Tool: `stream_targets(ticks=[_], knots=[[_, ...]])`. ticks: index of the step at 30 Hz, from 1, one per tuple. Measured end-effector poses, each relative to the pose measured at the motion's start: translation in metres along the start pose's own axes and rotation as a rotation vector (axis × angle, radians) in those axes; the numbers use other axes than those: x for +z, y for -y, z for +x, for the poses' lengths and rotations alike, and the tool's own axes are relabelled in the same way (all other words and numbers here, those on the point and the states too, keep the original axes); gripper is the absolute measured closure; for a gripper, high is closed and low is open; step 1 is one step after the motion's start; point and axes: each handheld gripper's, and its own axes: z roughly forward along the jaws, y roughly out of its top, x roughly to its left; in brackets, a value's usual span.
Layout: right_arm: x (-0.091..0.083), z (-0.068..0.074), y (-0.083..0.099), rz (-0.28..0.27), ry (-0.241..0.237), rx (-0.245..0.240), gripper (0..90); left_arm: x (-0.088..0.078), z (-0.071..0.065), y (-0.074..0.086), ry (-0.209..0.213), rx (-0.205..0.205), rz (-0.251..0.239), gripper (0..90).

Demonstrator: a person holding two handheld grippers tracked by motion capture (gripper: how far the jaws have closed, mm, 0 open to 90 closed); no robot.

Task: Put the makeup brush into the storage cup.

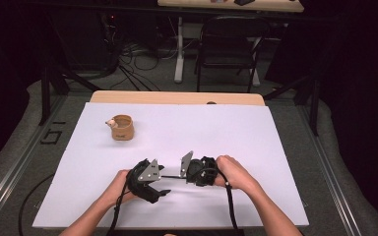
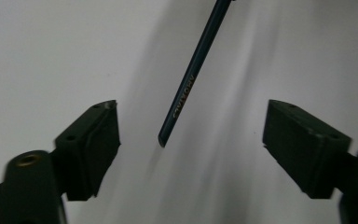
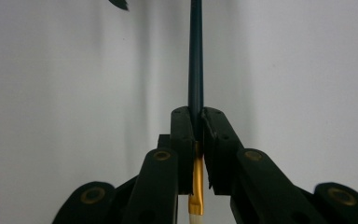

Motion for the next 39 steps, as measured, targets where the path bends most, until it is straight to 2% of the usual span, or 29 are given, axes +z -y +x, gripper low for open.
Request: stream_targets(ticks=[1,6,7,10,19,24,27,30,31,33,34,35,36,37,38,39], knots=[[0.001,0.0,-0.001,-0.003,-0.006,-0.007,83.4,0.001,0.0,0.0,-0.007,0.003,0.006,30.7],[0.002,0.004,-0.007,-0.002,-0.014,-0.031,83.4,0.006,0.0,-0.001,0.01,0.015,0.013,53.6],[0.002,0.004,-0.007,-0.002,-0.014,-0.031,83.4,0.006,0.0,-0.001,0.014,0.014,0.011,53.6],[0.004,0.006,-0.009,0.002,-0.025,-0.05,83.4,0.008,0.002,0.0,0.049,0.014,0.003,63.2],[0.006,0.008,-0.01,0.01,-0.033,-0.058,83.4,0.01,0.001,0.001,0.061,0.026,0.012,77.5],[0.007,0.008,-0.01,0.02,-0.045,-0.065,83.2,0.011,-0.002,0.001,0.081,0.054,0.025,80.0],[0.008,0.004,-0.008,0.013,-0.053,-0.052,79.9,0.009,-0.004,0.0,0.103,0.072,0.024,83.7],[0.008,0.003,-0.007,0.002,-0.053,-0.033,77.8,0.009,-0.005,0.0,0.105,0.075,0.025,84.7],[0.008,0.002,-0.006,-0.003,-0.055,-0.025,75.4,0.008,-0.005,0.0,0.113,0.078,0.024,84.8],[0.01,0.001,-0.006,0.012,-0.068,-0.008,62.1,0.008,-0.004,0.001,0.112,0.074,0.019,85.0],[0.011,0.0,-0.005,0.0,-0.088,0.011,50.5,0.007,-0.003,0.002,0.111,0.062,0.011,85.0],[0.011,0.0,-0.005,0.0,-0.088,0.011,50.5,0.007,-0.003,0.002,0.111,0.062,0.011,85.0],[0.01,-0.002,-0.005,-0.018,-0.074,0.052,38.4,0.007,-0.003,0.003,0.114,0.056,0.008,85.0],[0.01,-0.002,-0.005,-0.018,-0.074,0.052,38.4,0.007,-0.003,0.004,0.107,0.052,0.007,85.0],[0.009,-0.004,-0.003,-0.056,-0.054,0.098,23.9,0.006,-0.002,0.005,0.104,0.042,0.002,85.0],[0.008,-0.006,-0.001,-0.069,-0.054,0.124,21.0,0.006,-0.003,0.006,0.103,0.034,-0.002,85.0]])
